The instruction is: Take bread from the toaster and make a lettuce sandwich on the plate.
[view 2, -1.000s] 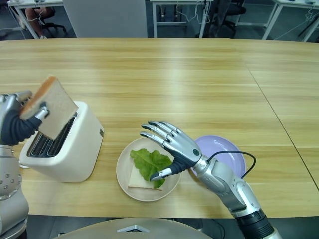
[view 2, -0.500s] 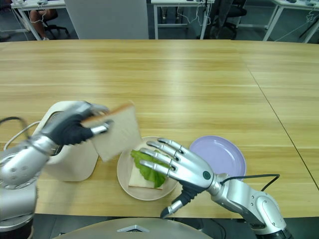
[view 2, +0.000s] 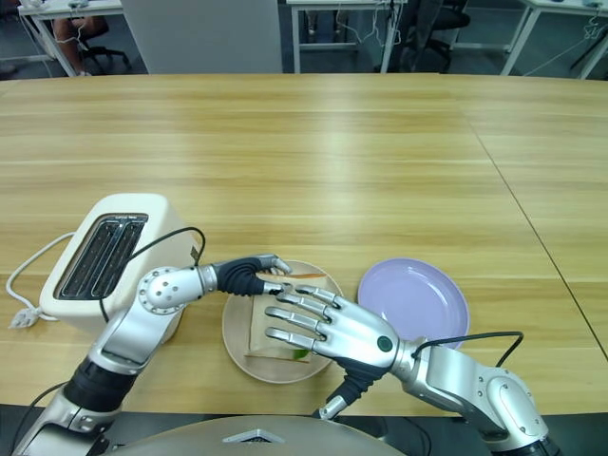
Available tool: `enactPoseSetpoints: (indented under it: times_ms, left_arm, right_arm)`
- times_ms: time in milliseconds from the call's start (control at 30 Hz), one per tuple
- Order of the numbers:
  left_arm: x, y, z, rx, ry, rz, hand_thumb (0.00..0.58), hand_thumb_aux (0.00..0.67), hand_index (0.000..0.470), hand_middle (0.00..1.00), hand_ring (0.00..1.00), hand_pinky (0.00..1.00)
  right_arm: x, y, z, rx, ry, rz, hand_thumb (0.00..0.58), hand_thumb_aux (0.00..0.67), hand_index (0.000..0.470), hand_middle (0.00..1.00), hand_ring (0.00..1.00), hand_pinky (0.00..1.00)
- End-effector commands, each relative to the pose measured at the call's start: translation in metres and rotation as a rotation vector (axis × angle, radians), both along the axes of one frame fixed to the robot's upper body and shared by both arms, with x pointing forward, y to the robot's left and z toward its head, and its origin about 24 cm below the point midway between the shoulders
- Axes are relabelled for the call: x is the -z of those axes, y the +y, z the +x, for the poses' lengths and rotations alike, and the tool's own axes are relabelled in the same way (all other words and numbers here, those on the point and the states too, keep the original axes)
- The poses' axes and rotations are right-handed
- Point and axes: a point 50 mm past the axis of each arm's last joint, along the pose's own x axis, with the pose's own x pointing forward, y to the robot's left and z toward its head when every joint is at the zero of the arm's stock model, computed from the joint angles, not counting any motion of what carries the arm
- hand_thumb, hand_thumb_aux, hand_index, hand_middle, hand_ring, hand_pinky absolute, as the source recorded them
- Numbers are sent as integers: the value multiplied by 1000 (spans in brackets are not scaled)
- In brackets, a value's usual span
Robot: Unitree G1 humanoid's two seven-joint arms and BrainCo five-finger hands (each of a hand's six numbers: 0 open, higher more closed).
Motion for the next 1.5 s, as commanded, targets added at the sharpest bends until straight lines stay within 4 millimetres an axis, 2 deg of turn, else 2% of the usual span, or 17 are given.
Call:
enactPoseSetpoints:
  times_ms: [33, 567, 600, 633, 667, 733, 767, 800, 1033, 1233, 1267, 1300, 1333, 1367, 1400, 1433, 1500]
  left_arm:
    - [15, -2, 9, 23, 25, 34, 580, 670, 460, 1000, 1000, 1000]
    - [48, 6, 18, 88, -97, 287, 580, 670, 460, 1000, 1000, 1000]
    - [47, 6, 20, 88, -130, 298, 566, 568, 390, 1000, 1000, 1000]
    - [44, 5, 23, 86, -187, 310, 566, 568, 390, 1000, 1000, 1000]
    - [40, 5, 26, 82, -250, 323, 0, 0, 0, 961, 961, 961]
    - [26, 3, 34, 59, -396, 333, 0, 0, 0, 475, 475, 475]
    - [18, 3, 38, 42, -465, 329, 0, 0, 0, 475, 475, 475]
    - [8, 3, 43, 18, -540, 321, 0, 0, 0, 0, 0, 0]
    - [-55, 19, 55, -154, -897, 253, 0, 0, 0, 0, 0, 0]
    - [-90, 42, 24, -280, -901, 59, 0, 0, 0, 0, 0, 0]
    - [-90, 45, 15, -276, -868, 35, 564, 557, 382, 0, 0, 0]
    - [-90, 49, 5, -273, -832, 17, 580, 670, 460, 0, 0, 0]
    - [-88, 52, -4, -264, -789, 13, 580, 670, 460, 0, 0, 0]
    - [-84, 55, -14, -249, -738, 26, 580, 670, 460, 737, 737, 737]
    - [-77, 57, -24, -222, -671, 51, 580, 670, 460, 737, 737, 737]
    - [-71, 59, -34, -196, -618, 74, 580, 670, 460, 1000, 1000, 1000]
    - [-58, 64, -54, -162, -487, 116, 580, 670, 460, 1000, 1000, 1000]
  right_arm:
    - [20, 9, -8, -50, 150, -100, 0, 0, 0, 0, 0, 0]
    - [56, 17, 12, 37, 436, -251, 0, 0, 0, 0, 0, 0]
    - [58, 18, 12, 41, 451, -256, 0, 0, 0, 0, 0, 0]
    - [59, 18, 13, 43, 467, -263, 0, 0, 0, 0, 0, 0]
    - [60, 18, 13, 46, 486, -262, 0, 0, 0, 0, 0, 0]
    - [60, 18, 13, 54, 523, -261, 0, 0, 0, 0, 0, 0]
    - [60, 18, 14, 56, 539, -261, 0, 0, 0, 0, 0, 0]
    - [61, 18, 14, 60, 553, -262, 0, 0, 0, 0, 0, 0]
    - [46, 18, 21, 83, 542, -166, 0, 0, 0, 0, 0, 0]
    - [10, 12, 34, 161, 501, 129, 0, 0, 0, 0, 0, 0]
    - [5, 10, 34, 170, 500, 166, 212, 137, 94, 0, 0, 0]
    - [0, 7, 34, 183, 497, 203, 521, 457, 314, 0, 0, 0]
    - [-4, 4, 33, 189, 503, 233, 521, 457, 314, 0, 0, 0]
    - [-7, 2, 31, 193, 510, 251, 580, 670, 460, 753, 753, 753]
    - [-10, 0, 29, 196, 515, 260, 580, 670, 460, 753, 753, 753]
    - [-11, -3, 27, 197, 518, 262, 580, 670, 460, 1000, 1000, 1000]
    - [-13, -8, 22, 203, 524, 250, 580, 670, 460, 1000, 1000, 1000]
